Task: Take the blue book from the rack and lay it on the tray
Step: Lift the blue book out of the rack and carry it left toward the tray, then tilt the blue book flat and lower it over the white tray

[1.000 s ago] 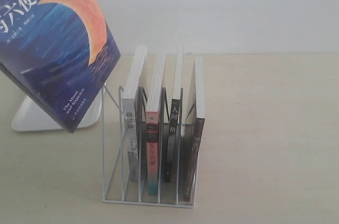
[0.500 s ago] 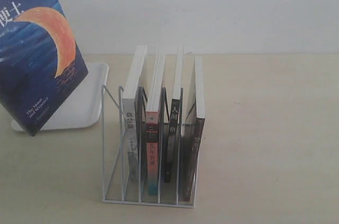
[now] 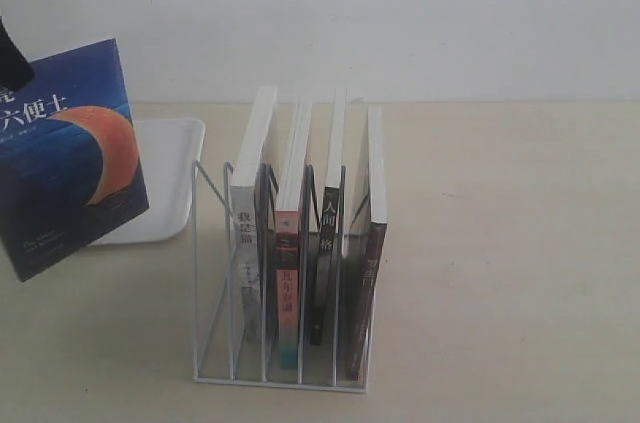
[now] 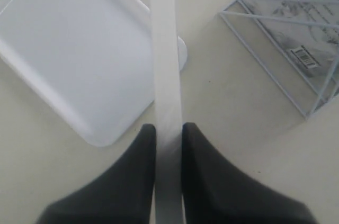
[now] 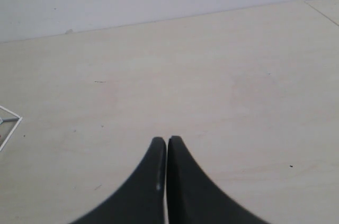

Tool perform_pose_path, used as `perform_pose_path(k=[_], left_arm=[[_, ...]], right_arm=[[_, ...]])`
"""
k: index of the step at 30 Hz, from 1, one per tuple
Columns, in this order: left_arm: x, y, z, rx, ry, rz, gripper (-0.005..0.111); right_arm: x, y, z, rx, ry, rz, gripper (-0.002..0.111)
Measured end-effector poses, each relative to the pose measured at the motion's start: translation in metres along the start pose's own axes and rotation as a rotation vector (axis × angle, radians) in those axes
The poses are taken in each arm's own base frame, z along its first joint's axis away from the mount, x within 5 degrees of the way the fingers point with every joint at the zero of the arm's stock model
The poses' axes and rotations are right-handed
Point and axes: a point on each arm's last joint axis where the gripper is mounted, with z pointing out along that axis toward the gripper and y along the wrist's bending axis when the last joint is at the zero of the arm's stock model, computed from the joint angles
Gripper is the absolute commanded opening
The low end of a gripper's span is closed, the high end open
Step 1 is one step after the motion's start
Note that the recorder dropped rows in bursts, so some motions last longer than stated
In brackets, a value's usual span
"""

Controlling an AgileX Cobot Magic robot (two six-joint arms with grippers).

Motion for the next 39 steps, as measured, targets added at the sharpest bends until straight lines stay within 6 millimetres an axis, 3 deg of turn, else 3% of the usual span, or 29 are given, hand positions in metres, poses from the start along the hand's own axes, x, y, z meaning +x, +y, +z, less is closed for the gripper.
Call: perform_pose_path(k=[6, 11, 15, 21, 26, 32, 39], left_arm=[[-0.02, 0.027, 0.015, 0.034, -0.065, 0.04, 0.005], [-0.034, 0.031, 0.012, 0.064, -0.159, 0.094, 0.005], [-0.032, 0.04, 0.016, 0.102, -0.205, 0.083, 0.005], [-0.018, 0.073, 0.02, 0.229, -0.39, -0.128, 0.005], [-0.004, 0.088, 0.014, 0.219, -0.427, -0.212, 0.005], [0.009, 0.099, 0.018, 0.221, -0.419, -0.393, 0.005], [0.025, 0.105, 0.034, 0.09, -0.491, -0.76, 0.005]], right_arm=[[0.0, 0.0, 0.0, 0.0, 0.0, 0.0, 0.0], [0.0, 0.0, 0.0, 0.0, 0.0, 0.0, 0.0], [0.0, 0.0, 0.0, 0.0, 0.0, 0.0, 0.0], [0.0, 0.0, 0.0, 0.0, 0.0, 0.0, 0.0], [0.0, 0.0, 0.0, 0.0, 0.0, 0.0, 0.0], [0.0, 0.0, 0.0, 0.0, 0.0, 0.0, 0.0], [0.0, 0.0, 0.0, 0.0, 0.0, 0.0, 0.0]])
